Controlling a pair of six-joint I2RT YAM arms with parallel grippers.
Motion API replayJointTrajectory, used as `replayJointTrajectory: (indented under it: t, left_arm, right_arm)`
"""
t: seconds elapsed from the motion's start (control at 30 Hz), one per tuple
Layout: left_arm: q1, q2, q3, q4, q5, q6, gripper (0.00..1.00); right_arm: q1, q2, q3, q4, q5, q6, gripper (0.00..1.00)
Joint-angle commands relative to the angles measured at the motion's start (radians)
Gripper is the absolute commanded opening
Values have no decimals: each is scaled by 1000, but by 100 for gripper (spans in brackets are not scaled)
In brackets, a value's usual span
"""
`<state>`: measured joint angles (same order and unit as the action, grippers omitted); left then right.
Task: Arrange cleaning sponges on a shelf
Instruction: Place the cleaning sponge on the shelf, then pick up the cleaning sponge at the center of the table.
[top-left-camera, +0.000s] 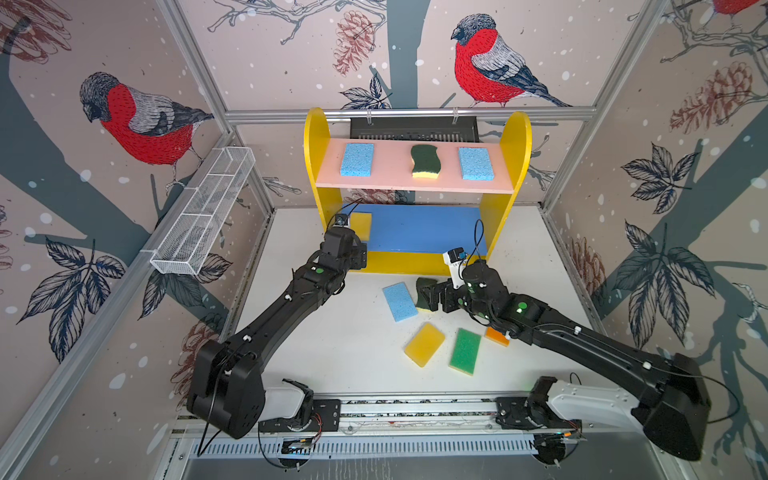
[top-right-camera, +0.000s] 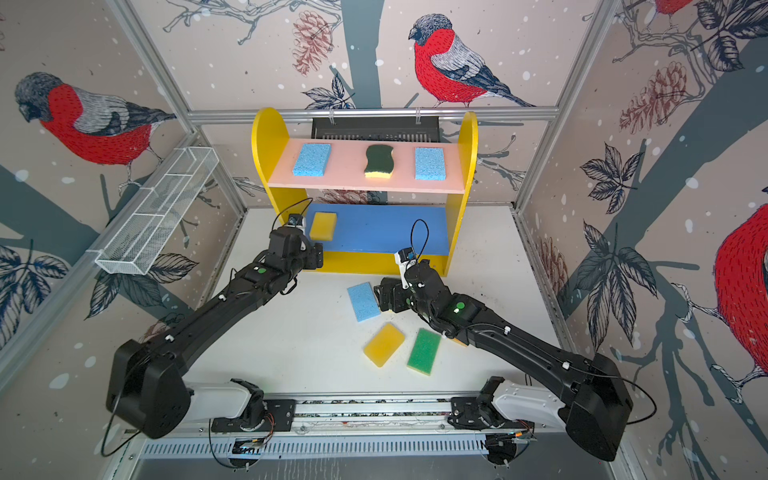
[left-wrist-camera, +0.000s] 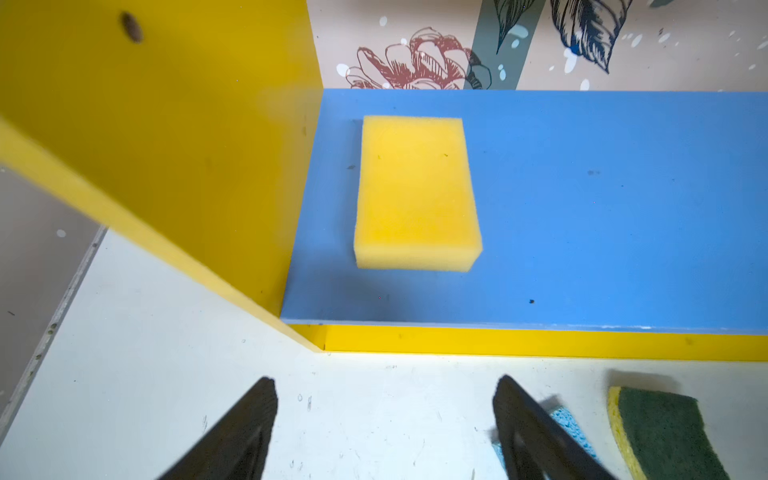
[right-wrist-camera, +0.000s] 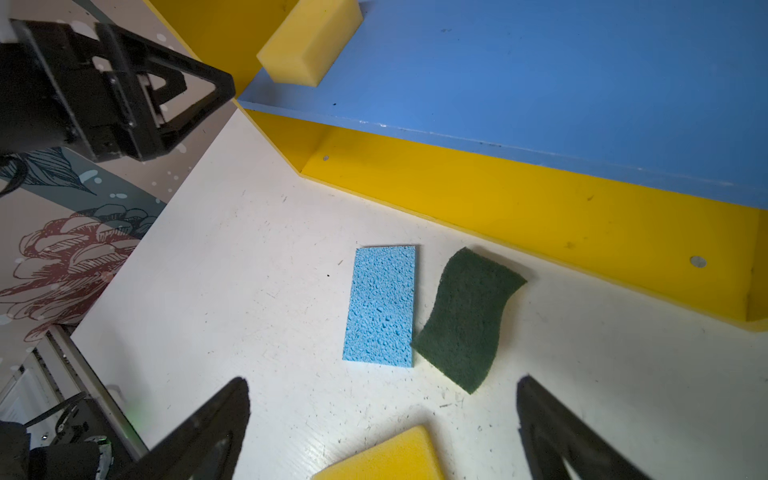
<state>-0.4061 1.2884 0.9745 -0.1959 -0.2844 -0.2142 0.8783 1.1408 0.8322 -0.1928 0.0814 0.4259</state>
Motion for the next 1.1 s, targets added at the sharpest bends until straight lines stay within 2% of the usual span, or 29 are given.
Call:
replayJointTrajectory:
  t: [0.0,0.3,0.67,0.83,1.07]
  left_arm:
    - [1,-64,-43,4,33,-39,83]
    - [1,-140,-116,-54,80,-94,83]
    - [-19,-181,-245,-5,126,-174,82]
    - [-49,-191,-273,-18,90,-191,82]
    - [-84,-206,-314,-8,101,-223,82]
  right_arm:
    - [8,-12,-15,12,34,45,100]
    - [10,-7,-68,10,91,150,99]
    - [24,20,-105,-24,174,262,100]
    - [22,8,-136,-51,213,336,99]
    - [22,-8,-186,-30,188,342,99]
